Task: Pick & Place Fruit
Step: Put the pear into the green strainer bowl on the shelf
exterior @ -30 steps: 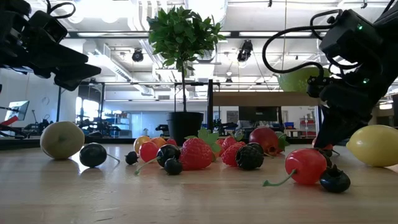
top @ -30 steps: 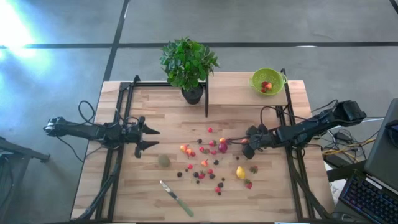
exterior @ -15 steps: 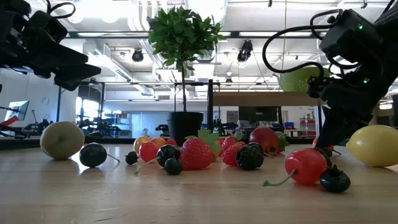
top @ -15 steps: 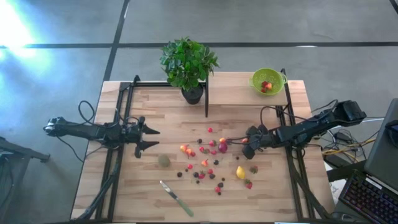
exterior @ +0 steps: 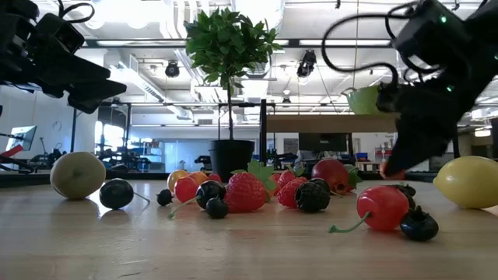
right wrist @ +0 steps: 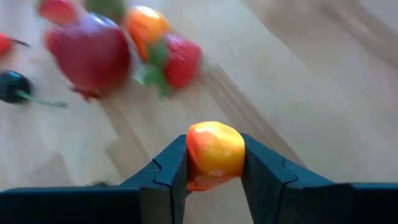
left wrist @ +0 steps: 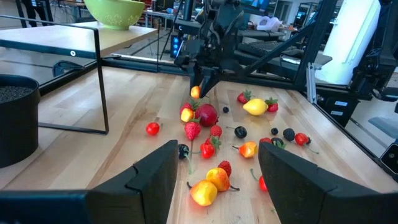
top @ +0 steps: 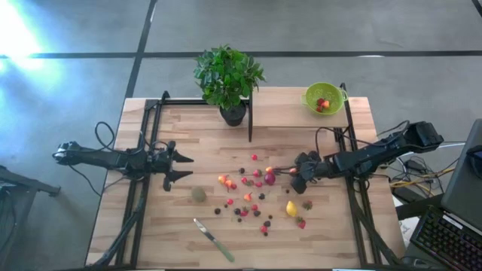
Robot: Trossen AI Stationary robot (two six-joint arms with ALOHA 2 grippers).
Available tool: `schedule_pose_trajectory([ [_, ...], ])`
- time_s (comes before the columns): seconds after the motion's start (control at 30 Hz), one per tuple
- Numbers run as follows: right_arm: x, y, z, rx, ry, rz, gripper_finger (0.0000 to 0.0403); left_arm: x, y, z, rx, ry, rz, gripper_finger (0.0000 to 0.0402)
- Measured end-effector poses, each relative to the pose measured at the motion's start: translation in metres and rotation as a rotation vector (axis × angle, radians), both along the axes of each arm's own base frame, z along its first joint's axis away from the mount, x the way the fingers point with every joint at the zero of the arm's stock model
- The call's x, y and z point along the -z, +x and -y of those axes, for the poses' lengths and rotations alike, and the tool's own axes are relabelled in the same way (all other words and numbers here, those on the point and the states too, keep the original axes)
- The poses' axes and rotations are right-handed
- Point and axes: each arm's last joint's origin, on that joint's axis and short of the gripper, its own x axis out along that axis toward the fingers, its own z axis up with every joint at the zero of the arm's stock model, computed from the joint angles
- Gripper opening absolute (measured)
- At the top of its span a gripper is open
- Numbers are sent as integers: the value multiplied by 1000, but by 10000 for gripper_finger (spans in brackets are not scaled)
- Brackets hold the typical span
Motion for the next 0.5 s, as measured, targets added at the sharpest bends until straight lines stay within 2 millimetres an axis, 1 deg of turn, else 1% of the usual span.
schedule_pose_trajectory([
  [0.1,-15,11,-2,-51,-31,36,118,0,0,0,0,0,0,229],
  [0.2,-35,22,-4,-111,-78,38,127,0,0,0,0,0,0,229],
  [0.33,-70,34,-3,-164,-172,-23,122,0,0,0,0,0,0,229],
  [0.5,-124,36,5,-120,-347,-142,112,0,0,0,0,0,0,229],
])
